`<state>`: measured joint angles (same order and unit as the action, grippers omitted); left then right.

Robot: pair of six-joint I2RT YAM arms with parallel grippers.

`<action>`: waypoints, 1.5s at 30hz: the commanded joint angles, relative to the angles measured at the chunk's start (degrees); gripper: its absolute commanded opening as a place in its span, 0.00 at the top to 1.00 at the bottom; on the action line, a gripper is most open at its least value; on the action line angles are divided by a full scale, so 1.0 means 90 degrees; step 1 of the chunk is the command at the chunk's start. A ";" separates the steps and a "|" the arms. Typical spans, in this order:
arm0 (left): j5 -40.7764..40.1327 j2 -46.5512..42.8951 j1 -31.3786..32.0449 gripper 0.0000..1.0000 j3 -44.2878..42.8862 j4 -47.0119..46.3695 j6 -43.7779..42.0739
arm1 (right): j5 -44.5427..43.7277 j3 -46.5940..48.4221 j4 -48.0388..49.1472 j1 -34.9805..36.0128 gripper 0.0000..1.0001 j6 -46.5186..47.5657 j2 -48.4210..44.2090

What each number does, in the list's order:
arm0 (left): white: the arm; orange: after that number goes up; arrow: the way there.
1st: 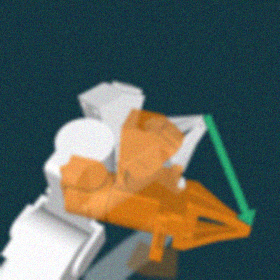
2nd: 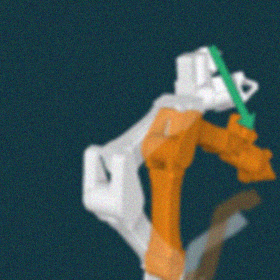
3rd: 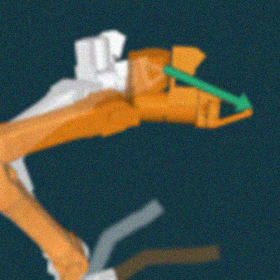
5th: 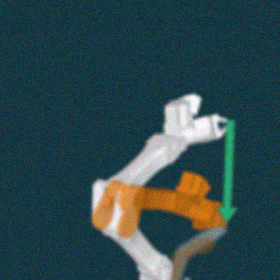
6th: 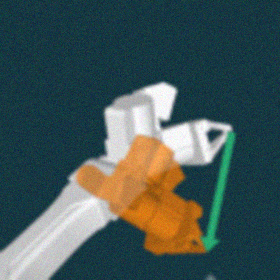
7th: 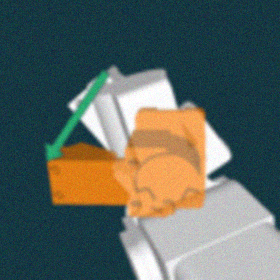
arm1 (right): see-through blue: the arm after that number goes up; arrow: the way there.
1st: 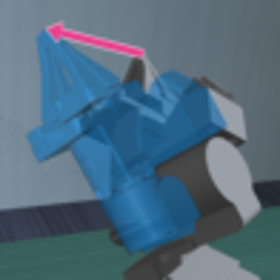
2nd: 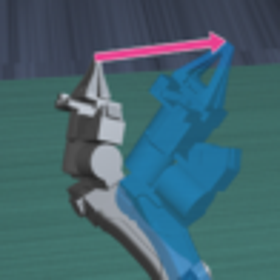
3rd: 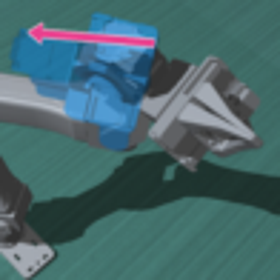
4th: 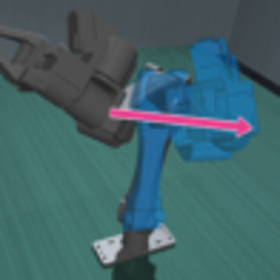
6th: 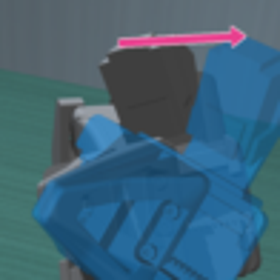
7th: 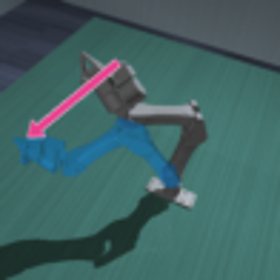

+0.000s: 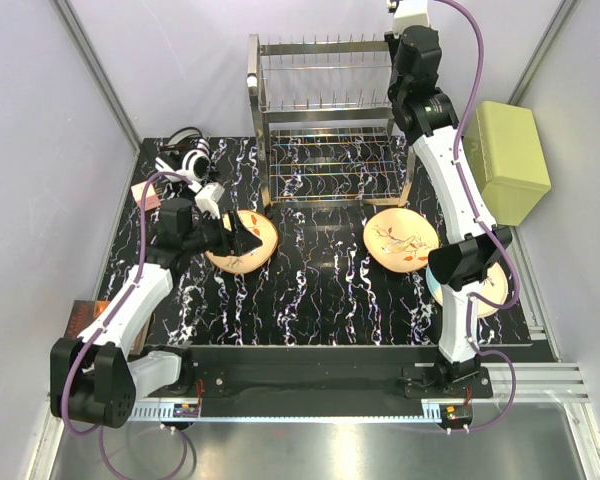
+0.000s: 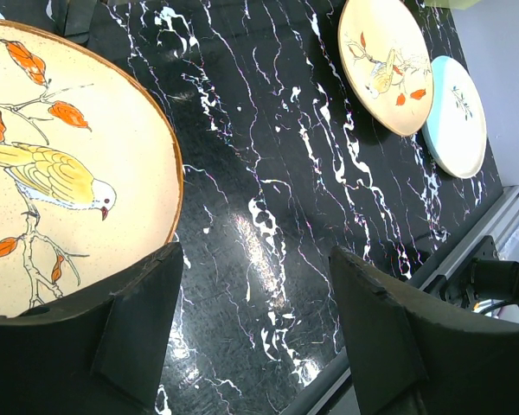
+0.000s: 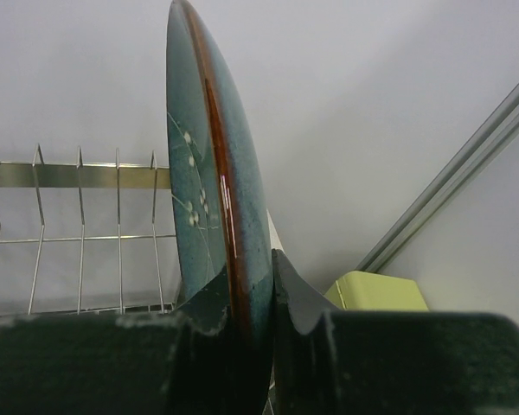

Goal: Load the plates into the dish rack

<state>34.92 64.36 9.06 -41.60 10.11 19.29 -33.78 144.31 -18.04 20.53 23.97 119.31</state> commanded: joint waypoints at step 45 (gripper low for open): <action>-0.2065 0.2562 -0.1688 0.14 -0.3109 0.2519 -0.1069 | 0.4443 -0.4023 -0.2270 -0.0084 0.00 -0.2435 -0.4297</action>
<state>17.76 79.55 -1.61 -61.89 24.95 11.66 -15.59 123.85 -26.11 19.25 12.80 87.81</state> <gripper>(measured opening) 0.870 0.994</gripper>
